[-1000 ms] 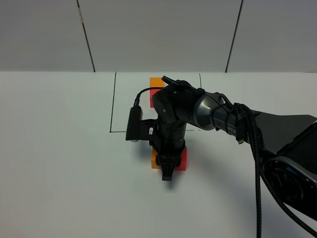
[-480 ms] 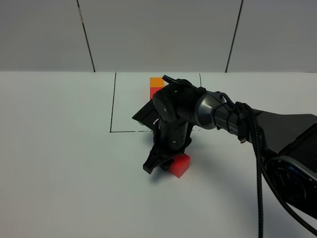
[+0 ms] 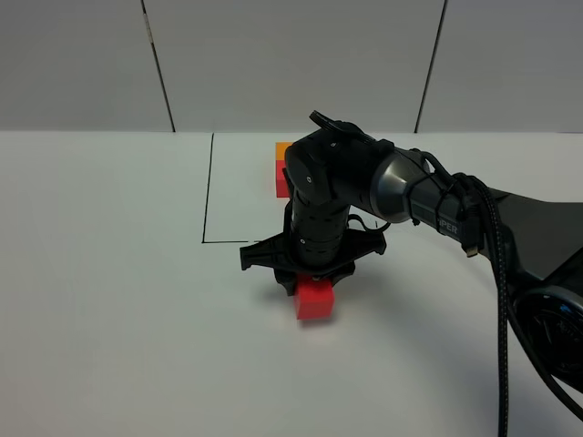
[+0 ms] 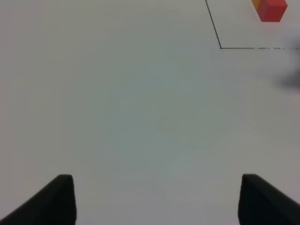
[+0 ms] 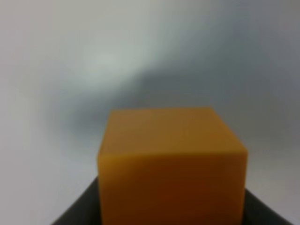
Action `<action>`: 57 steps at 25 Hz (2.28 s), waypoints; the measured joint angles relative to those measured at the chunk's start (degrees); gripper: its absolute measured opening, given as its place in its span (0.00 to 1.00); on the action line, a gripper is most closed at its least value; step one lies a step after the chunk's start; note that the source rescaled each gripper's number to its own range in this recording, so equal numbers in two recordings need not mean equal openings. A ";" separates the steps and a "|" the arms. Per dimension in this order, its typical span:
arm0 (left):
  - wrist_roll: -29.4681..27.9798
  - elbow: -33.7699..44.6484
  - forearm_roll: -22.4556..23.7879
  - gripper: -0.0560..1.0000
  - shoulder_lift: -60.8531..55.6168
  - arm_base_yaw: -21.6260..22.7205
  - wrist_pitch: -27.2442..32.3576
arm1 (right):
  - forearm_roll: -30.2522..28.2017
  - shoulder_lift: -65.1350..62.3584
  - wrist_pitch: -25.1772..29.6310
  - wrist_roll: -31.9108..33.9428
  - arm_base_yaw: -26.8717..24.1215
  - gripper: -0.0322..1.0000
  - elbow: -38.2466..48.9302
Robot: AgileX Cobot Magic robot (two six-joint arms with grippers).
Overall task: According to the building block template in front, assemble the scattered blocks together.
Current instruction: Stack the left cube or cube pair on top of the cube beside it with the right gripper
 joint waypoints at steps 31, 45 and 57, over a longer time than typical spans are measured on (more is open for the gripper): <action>0.00 0.00 0.00 0.59 0.00 0.00 0.00 | -5.08 3.90 -1.95 11.85 2.22 0.04 0.00; 0.00 0.00 0.00 0.59 0.00 0.00 0.00 | -5.02 4.54 -2.51 12.04 2.22 0.03 0.00; 0.00 0.00 0.00 0.59 0.00 0.00 0.00 | -5.02 4.54 -2.53 12.04 2.22 0.03 0.00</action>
